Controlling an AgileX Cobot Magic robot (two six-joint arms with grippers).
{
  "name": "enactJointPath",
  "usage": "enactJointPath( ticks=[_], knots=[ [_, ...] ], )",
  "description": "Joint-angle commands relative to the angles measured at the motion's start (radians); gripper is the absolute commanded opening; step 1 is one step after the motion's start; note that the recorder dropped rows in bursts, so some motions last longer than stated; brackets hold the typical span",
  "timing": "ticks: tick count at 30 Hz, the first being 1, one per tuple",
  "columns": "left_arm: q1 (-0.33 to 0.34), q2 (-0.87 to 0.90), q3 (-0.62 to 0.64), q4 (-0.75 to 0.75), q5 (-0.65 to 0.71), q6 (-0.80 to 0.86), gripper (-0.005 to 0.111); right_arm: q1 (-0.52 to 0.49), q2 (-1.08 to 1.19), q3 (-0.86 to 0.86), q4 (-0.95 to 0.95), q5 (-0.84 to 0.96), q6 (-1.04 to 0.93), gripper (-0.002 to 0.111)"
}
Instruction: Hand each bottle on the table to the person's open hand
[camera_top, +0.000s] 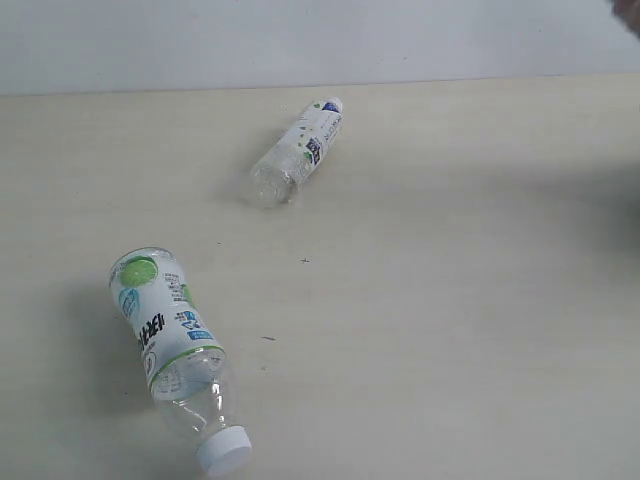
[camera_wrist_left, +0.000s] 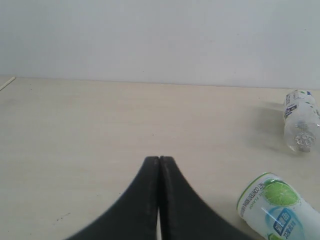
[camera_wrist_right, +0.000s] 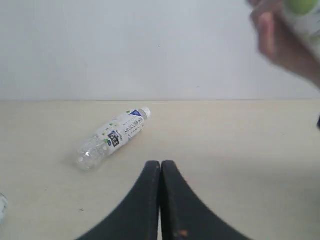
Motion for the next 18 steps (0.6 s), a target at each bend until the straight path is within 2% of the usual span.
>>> enactJointPath(
  ticks=[1,7,18],
  knots=[
    [-0.001,-0.006,0.001,0.003,-0.006,-0.001,0.0,-0.003,-0.107,0.099,0.196,-0.092,-0.165,0.0],
    [-0.001,-0.006,0.001,0.003,-0.006,-0.001,0.0,-0.003,-0.241,0.234,0.26,-0.215,-0.246,0.0],
    [-0.001,-0.006,0.001,0.003,-0.006,-0.001,0.0,-0.003,-0.433,0.345,0.257,-0.178,-0.312,0.0]
  ],
)
